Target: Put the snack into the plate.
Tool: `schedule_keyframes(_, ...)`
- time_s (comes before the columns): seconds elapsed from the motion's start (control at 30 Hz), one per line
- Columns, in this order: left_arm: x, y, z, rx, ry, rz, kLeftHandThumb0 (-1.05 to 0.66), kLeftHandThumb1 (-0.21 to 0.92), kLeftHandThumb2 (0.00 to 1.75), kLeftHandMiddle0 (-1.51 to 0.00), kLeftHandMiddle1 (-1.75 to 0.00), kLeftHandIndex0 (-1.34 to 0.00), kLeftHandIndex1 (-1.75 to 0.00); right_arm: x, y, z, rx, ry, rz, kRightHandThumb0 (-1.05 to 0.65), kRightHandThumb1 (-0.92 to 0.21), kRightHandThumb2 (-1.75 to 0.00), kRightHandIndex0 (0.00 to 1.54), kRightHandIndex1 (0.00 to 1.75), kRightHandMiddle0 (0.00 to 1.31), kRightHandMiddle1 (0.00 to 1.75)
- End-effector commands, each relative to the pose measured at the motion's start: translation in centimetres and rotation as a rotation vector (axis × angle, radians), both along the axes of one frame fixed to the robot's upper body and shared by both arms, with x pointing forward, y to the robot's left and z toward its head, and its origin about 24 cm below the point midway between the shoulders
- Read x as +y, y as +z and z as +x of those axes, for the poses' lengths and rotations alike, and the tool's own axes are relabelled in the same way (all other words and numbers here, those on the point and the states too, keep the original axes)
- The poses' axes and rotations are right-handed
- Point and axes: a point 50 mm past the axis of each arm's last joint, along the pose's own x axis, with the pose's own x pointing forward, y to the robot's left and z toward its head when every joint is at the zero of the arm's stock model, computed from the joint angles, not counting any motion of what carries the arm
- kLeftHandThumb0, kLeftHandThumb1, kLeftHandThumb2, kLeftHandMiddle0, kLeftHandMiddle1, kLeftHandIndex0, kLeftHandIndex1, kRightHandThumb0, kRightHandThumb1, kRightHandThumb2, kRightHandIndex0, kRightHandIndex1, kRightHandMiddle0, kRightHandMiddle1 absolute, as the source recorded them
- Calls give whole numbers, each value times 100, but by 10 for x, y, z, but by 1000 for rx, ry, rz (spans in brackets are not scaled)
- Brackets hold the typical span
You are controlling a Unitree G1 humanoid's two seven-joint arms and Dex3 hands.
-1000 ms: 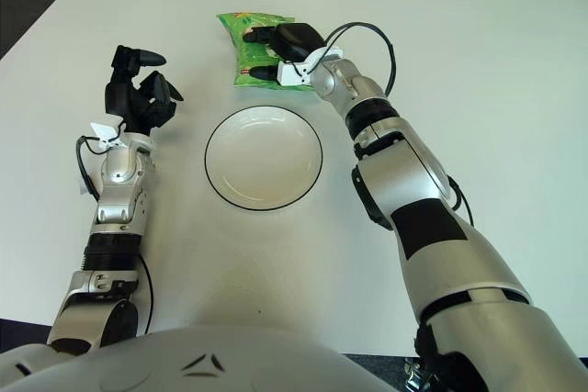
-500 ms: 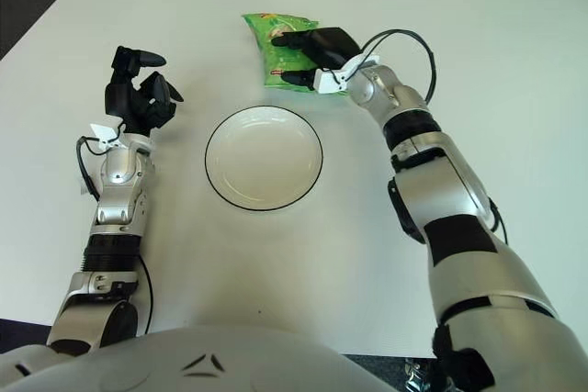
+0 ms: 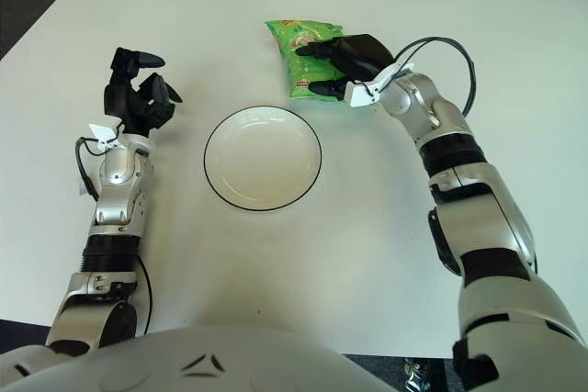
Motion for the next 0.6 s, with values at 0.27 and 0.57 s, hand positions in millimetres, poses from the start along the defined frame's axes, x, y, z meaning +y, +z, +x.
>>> schedule_keyframes(0.27, 11, -61, -19, 252, 49, -28, -38, 70, 81, -82, -175, -34, -175, -23, -4, -36, 51, -32, -41, -56, -92, -86, 58, 0, 53, 7)
schedule_keyframes(0.57, 14, -62, -16, 256, 53, -26, -38, 69, 82, -83, -175, -34, -175, -44, -4, -65, 83, -72, -1, -56, -92, -83, 58, 0, 53, 6)
